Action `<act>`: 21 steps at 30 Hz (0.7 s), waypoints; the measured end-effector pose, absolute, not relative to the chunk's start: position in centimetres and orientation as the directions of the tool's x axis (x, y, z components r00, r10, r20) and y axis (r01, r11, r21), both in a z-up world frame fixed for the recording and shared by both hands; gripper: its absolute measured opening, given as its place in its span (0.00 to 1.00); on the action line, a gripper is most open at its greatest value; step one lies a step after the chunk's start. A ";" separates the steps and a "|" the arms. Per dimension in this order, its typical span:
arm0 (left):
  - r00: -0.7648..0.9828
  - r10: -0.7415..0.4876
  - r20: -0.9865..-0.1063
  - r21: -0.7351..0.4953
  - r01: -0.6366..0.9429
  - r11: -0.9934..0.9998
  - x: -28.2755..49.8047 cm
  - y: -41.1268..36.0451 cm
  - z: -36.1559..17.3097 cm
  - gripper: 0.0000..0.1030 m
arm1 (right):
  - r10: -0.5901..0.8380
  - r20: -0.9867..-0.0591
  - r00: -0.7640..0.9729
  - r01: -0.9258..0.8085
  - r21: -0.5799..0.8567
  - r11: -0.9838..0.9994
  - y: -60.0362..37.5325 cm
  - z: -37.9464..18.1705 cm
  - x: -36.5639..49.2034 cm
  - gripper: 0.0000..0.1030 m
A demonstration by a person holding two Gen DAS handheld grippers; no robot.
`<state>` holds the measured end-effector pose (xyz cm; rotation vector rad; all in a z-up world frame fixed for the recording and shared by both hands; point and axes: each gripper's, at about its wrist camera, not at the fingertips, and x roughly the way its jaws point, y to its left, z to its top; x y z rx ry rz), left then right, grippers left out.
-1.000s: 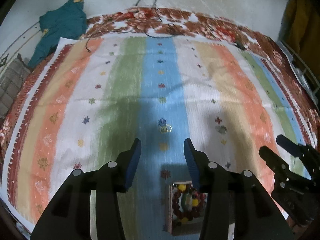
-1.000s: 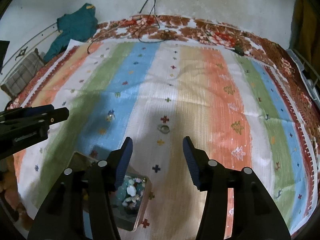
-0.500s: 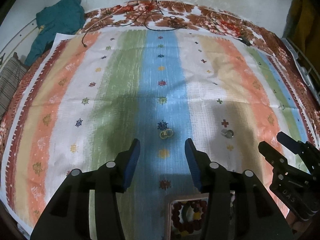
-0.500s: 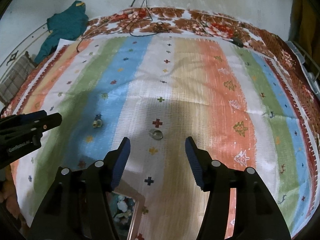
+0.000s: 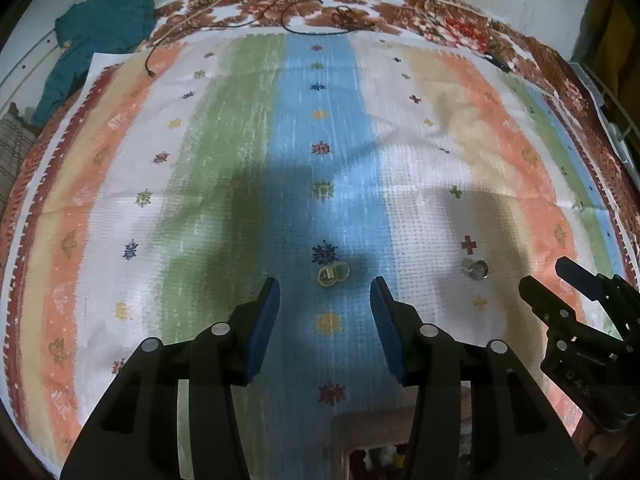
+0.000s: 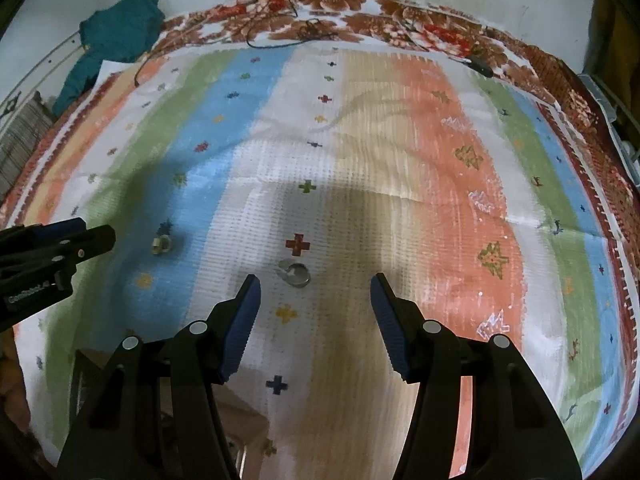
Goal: Organize jewelry
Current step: 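Move the left gripper to the gold rings while the right approaches the silver ring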
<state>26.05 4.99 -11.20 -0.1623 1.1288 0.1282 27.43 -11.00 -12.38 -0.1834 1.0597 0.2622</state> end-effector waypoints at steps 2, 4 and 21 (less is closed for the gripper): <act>0.413 0.016 -0.911 -0.065 -0.180 0.981 26.4 5.1 -11.7 0.46 | 0.119 -0.881 0.457 -0.301 -0.027 0.953 -10.9 -12.8 27.8 0.55; 0.406 0.013 -0.914 -0.066 -0.179 0.982 26.7 5.2 -12.0 0.46 | 0.116 -0.885 0.451 -0.304 -0.030 0.952 -10.7 -13.1 28.1 0.55; 0.324 -0.009 -0.946 -0.059 -0.145 0.988 30.1 5.1 -16.2 0.46 | 0.072 -0.913 0.401 -0.319 -0.066 0.946 -9.9 -16.5 30.6 0.55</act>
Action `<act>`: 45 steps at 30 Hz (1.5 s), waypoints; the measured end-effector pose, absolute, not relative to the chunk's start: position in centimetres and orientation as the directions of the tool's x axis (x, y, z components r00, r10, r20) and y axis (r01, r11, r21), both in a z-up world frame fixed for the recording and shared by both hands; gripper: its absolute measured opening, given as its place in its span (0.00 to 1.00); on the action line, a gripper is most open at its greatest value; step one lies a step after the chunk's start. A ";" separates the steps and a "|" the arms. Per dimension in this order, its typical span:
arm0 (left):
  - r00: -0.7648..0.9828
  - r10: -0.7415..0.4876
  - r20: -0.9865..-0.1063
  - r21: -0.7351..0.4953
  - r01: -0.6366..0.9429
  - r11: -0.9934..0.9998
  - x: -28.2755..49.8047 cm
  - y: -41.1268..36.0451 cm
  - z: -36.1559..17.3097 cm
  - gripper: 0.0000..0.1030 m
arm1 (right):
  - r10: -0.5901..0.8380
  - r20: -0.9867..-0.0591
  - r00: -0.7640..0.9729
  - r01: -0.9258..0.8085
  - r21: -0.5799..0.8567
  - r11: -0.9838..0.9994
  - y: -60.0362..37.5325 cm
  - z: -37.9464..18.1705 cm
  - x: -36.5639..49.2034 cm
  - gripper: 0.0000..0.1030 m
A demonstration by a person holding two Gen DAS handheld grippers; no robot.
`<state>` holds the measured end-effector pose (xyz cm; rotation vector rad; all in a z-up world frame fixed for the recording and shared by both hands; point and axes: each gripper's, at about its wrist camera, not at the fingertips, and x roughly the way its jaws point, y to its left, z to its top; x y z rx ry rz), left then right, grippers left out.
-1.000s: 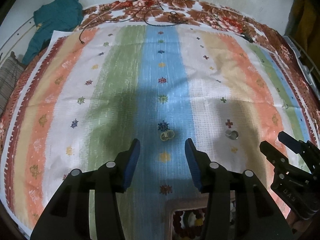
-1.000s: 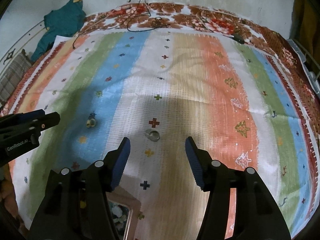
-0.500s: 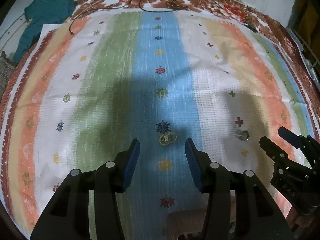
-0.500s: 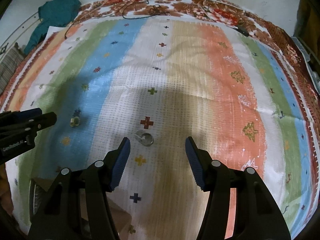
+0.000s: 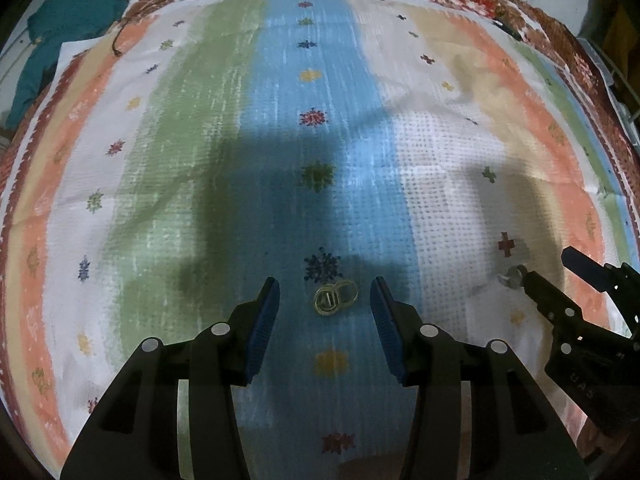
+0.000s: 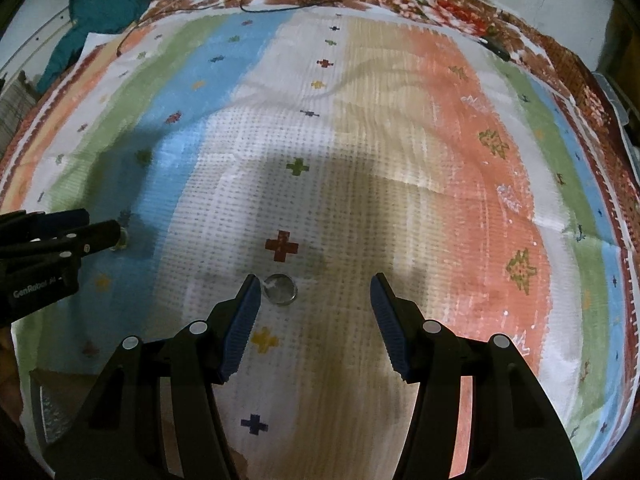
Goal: Organize jewelry
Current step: 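Move the left gripper to the gold rings while the right approaches the silver ring, then grasp the gold rings with the left gripper while the right grasps the silver ring, then lift both held rings and carry them back over the tin box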
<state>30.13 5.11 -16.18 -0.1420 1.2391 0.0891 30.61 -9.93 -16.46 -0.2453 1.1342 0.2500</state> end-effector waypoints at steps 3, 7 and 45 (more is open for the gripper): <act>0.312 -0.011 -0.950 -0.056 -0.135 0.989 30.5 5.0 -16.7 0.46 | 0.060 -0.917 0.394 -0.325 -0.079 0.942 -9.7 -17.0 30.9 0.55; 0.297 -0.026 -0.954 -0.066 -0.126 0.990 31.0 4.9 -17.2 0.46 | 0.067 -0.920 0.386 -0.330 -0.070 0.941 -9.6 -17.4 31.2 0.55; 0.319 -0.039 -0.947 -0.083 -0.126 0.989 28.5 4.8 -14.5 0.05 | 0.160 -0.916 0.367 -0.333 0.032 0.942 -10.2 -14.9 29.8 0.20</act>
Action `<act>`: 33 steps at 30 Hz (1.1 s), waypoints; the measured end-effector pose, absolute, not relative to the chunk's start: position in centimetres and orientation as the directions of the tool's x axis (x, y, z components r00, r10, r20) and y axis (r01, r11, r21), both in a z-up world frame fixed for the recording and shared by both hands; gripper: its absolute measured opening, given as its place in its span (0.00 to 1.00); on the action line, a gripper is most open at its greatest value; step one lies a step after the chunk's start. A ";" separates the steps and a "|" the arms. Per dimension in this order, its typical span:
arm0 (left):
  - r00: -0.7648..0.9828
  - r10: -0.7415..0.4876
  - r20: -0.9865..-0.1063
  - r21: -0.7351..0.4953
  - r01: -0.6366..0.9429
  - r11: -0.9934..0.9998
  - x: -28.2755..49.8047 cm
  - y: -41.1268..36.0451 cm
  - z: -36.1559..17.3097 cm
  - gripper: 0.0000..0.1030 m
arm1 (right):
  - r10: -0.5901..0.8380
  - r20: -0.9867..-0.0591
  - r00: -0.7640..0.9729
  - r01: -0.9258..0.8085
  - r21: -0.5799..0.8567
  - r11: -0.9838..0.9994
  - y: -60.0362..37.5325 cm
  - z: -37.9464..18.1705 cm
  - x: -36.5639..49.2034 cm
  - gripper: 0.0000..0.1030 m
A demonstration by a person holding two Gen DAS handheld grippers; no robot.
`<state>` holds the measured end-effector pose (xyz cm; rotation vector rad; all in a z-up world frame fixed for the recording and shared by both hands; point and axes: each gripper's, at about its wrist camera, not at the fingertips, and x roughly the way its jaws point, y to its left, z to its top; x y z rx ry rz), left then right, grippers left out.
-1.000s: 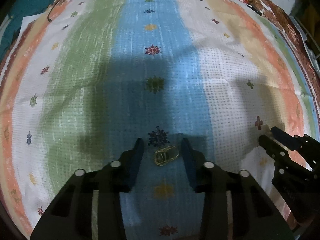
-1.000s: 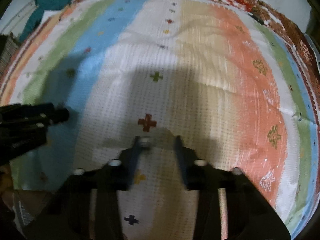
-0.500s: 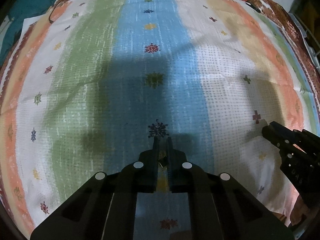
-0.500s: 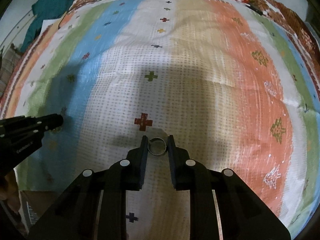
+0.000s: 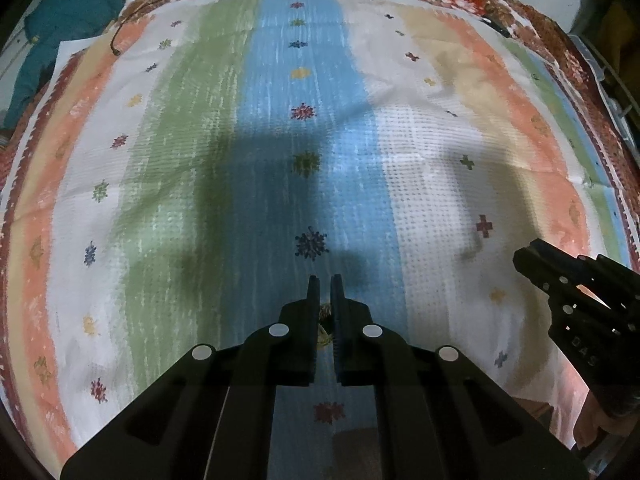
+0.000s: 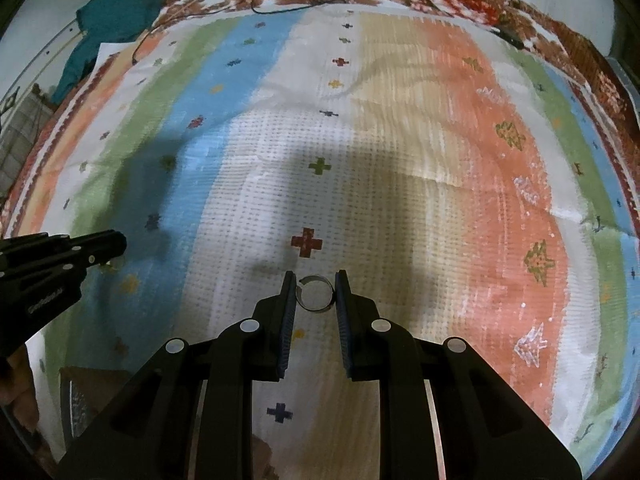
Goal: Organize jewelry
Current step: 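Lift both held rings and carry them back over the tin box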
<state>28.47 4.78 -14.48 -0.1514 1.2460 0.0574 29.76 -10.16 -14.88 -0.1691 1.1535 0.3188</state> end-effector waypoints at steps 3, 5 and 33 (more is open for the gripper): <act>0.329 -0.042 -0.943 -0.087 -0.122 0.989 27.8 4.5 -13.8 0.05 | 0.159 -0.910 0.383 -0.341 0.021 0.940 -10.1 -14.2 29.2 0.20; 0.337 -0.047 -0.940 -0.092 -0.119 0.989 27.5 4.2 -13.2 0.05 | 0.165 -0.905 0.392 -0.340 0.024 0.940 -10.2 -13.6 28.8 0.20; 0.481 -0.100 -0.871 -0.144 -0.055 0.988 21.7 1.8 -5.6 0.05 | 0.225 -0.846 0.483 -0.366 0.038 0.930 -9.9 -7.7 22.8 0.20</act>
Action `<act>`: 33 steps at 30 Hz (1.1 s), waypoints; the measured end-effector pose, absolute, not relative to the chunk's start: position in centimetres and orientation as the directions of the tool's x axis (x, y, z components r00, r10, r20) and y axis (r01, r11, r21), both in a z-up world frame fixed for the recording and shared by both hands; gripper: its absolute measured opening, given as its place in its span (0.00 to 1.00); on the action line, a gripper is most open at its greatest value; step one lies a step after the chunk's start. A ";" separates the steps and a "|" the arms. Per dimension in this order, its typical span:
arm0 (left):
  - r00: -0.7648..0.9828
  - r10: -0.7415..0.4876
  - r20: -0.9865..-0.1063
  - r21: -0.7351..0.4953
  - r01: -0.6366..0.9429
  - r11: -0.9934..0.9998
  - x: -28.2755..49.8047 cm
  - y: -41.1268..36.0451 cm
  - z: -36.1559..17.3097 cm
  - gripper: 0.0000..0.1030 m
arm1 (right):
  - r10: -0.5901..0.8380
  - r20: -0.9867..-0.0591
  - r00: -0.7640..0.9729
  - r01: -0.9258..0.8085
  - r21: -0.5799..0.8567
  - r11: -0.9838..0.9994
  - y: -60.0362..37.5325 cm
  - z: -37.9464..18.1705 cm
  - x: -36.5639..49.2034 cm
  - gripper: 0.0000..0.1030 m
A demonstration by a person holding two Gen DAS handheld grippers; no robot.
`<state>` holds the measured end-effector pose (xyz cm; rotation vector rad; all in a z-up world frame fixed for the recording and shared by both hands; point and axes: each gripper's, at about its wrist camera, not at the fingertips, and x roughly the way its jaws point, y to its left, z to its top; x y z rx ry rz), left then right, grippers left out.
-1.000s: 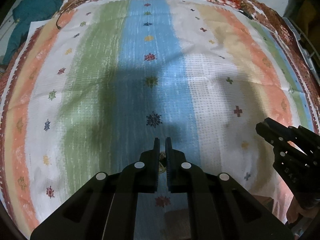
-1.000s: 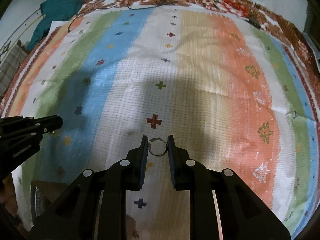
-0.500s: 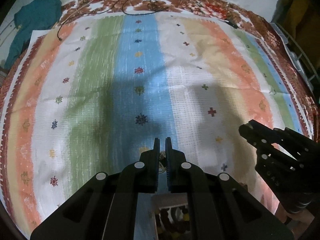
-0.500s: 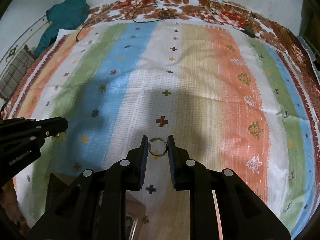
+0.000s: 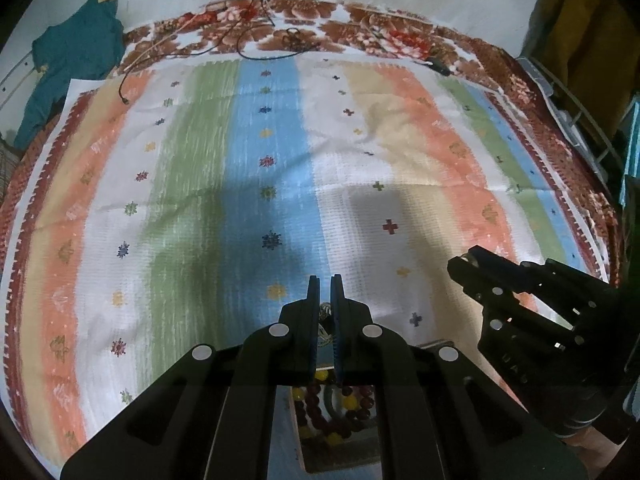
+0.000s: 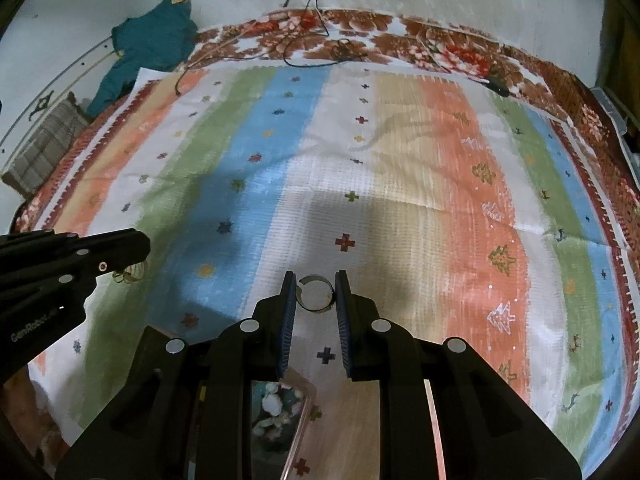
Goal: Organize jewelry
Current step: 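Lift both held rings and carry them back over the tin box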
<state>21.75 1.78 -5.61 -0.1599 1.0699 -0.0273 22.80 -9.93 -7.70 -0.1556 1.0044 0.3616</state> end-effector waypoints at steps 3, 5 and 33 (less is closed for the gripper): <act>0.494 -0.104 -0.863 -0.147 -0.048 0.988 21.1 1.5 -5.0 0.05 | 0.234 -0.840 0.490 -0.370 0.043 0.928 -10.1 -7.1 22.1 0.20; 0.504 -0.110 -0.857 -0.151 -0.042 0.988 20.6 1.3 -4.5 0.05 | 0.239 -0.836 0.494 -0.373 0.044 0.927 -10.2 -6.9 21.8 0.20; 0.565 -0.130 -0.815 -0.168 -0.016 0.986 14.8 -0.1 -2.0 0.05 | 0.330 -0.804 0.495 -0.447 0.090 0.890 -10.2 -4.8 15.5 0.20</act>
